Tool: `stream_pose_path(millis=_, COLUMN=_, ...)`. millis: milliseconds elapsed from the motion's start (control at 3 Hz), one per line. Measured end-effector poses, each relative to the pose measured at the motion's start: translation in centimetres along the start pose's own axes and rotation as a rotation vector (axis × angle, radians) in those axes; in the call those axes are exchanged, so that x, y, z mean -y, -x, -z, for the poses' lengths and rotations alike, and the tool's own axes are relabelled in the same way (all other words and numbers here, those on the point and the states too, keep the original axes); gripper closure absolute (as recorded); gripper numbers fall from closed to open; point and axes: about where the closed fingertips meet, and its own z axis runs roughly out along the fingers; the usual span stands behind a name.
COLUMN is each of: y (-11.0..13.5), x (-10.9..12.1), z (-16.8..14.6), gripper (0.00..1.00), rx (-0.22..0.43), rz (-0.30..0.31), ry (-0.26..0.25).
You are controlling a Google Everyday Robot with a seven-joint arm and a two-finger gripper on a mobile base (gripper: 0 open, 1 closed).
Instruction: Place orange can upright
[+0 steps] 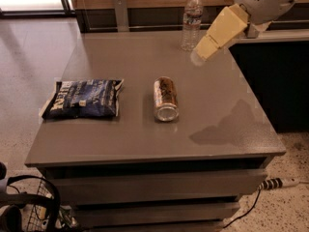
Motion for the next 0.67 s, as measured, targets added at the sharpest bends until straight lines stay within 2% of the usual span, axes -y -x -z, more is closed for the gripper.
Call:
stream_pose_path(millis=333, y=1.9, x=-0.7, z=-2.2, gripper=0.0, rx=-0.077, rz=-0.104, ry=-0.016)
stream_pose_path(millis=667, y=2.6, x=-1.2, z=-5.0, gripper=0.0, rx=-0.13, rz=-0.204, ry=-0.013)
